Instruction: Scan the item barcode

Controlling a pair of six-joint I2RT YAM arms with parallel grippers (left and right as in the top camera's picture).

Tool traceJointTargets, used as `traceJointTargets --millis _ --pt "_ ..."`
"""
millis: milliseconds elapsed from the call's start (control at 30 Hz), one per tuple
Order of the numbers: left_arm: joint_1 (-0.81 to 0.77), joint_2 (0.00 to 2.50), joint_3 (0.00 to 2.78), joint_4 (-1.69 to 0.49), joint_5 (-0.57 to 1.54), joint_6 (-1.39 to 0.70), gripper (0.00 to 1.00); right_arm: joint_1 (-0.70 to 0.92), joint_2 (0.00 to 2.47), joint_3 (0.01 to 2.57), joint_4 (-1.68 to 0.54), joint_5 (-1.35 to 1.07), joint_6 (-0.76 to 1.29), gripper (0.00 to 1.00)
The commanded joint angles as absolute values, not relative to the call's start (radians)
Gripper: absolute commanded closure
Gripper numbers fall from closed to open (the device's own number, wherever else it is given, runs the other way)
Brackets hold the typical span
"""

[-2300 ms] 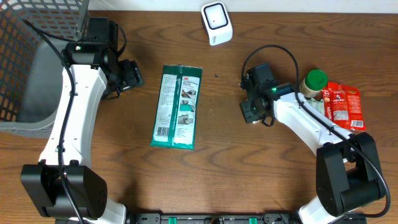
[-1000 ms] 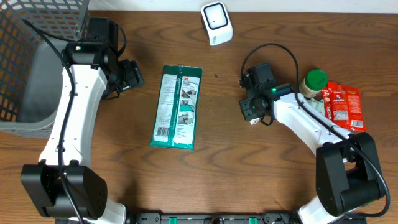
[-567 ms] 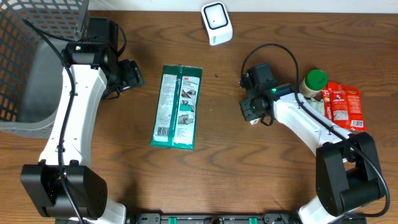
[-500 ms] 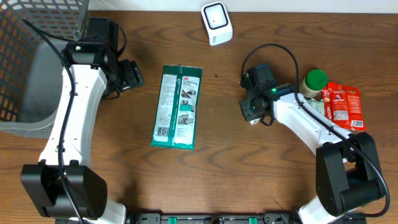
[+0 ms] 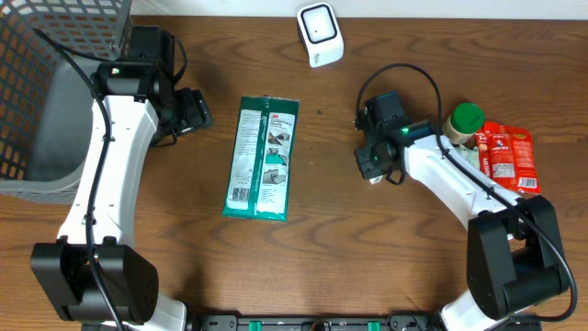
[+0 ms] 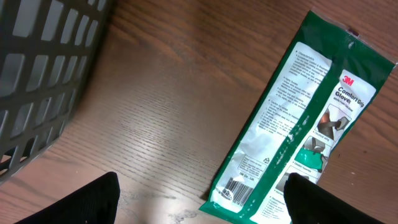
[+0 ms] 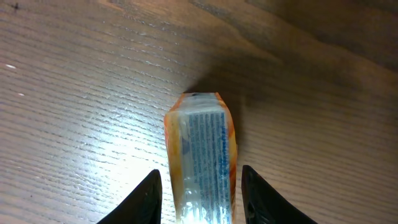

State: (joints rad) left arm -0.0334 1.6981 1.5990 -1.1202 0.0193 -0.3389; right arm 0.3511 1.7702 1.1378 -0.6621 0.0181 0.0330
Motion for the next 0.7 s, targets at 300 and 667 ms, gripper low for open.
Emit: traceJointTargets --millis 300,667 --pt "-0.029 1.684 1.602 -1.124 0.007 -0.334 0.15 0.361 1.771 1.157 -0.674 0.025 0.028 0.75" --pt "-0.029 1.684 1.603 -1.124 0.007 -0.334 0.15 0.361 1.771 1.157 -0.693 0.025 0.028 0.81"
